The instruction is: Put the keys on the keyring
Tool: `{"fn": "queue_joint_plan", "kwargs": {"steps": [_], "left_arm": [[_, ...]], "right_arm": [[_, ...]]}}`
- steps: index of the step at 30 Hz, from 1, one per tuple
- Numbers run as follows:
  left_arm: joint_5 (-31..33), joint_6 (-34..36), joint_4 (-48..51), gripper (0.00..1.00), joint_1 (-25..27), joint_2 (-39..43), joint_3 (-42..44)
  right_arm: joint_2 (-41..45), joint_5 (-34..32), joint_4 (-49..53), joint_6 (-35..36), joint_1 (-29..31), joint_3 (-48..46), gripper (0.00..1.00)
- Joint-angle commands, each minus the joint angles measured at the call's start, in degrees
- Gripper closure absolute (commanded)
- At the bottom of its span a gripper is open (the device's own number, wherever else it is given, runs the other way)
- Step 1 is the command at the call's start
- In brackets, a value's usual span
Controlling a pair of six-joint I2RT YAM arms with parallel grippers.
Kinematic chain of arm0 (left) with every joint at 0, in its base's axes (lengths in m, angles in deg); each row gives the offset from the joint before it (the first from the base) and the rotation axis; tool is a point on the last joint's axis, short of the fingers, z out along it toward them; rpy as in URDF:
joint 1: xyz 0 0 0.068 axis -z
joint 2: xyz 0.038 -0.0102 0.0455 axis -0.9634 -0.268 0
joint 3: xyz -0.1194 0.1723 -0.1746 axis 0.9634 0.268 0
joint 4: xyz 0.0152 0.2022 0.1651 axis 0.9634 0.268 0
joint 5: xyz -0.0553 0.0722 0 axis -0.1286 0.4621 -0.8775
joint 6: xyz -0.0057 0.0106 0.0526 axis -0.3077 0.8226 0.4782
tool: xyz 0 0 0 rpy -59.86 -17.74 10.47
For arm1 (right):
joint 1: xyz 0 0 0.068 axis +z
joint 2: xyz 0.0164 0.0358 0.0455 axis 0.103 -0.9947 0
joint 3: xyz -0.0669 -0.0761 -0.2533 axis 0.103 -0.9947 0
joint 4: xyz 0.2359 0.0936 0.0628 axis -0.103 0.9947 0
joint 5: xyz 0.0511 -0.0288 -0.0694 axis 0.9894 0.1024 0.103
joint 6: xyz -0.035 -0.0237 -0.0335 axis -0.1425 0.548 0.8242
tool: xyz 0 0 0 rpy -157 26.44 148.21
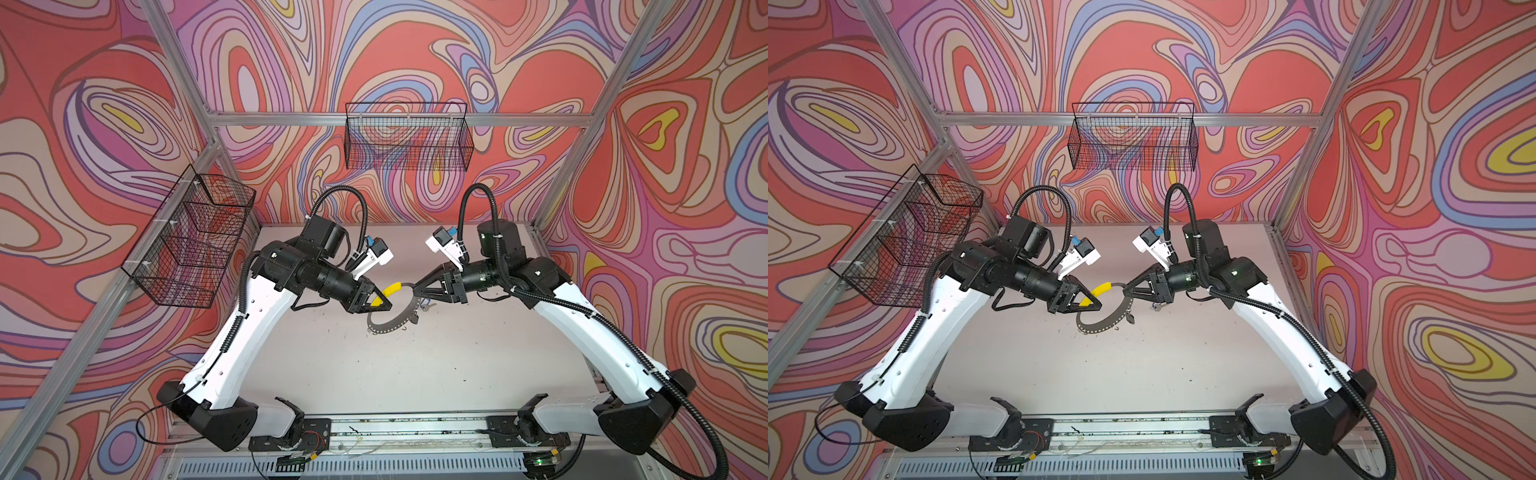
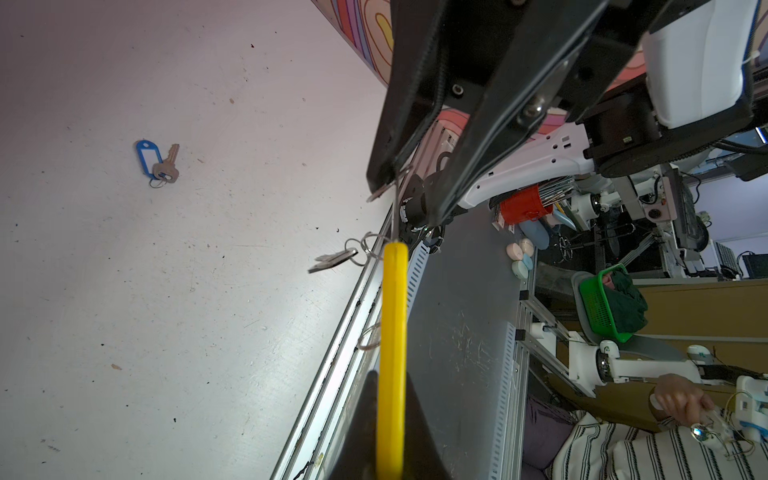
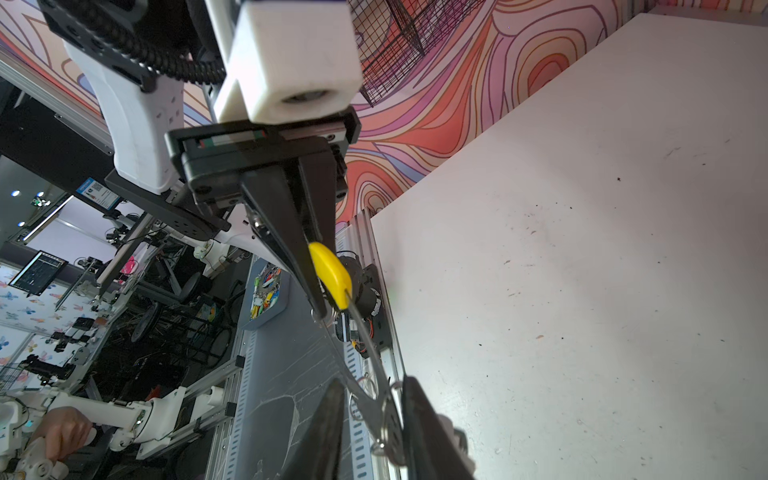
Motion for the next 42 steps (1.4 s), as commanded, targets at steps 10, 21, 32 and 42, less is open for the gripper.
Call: {"fn": "queue_joint_plan", "kwargs": {"steps": [10, 21, 32, 42], "left_arm": [[1.5, 1.5, 1.3, 1.0, -0.2, 1.6, 0.6], [11.8, -5.8, 0.1, 1.0, -0.1, -1.5, -2.2], [29.0, -39.2, -34.7, 1.0, 0.2, 10.1, 8.8], [39.7, -43.5, -35.2, 1.0, 4.0, 9.6, 8.9]], "right_arm": [[3.8, -6.6, 6.0, 3.9, -2.5, 3.8, 0.82], [2.5, -6.8, 1.2, -0.1, -3.2, 1.8, 0.65], [8.2, -11.8, -19.2, -12.9, -3.0, -6.6, 0.51], [8.2, -23.2, -18.1, -8.5, 2.5, -6.0, 0.5]]}}
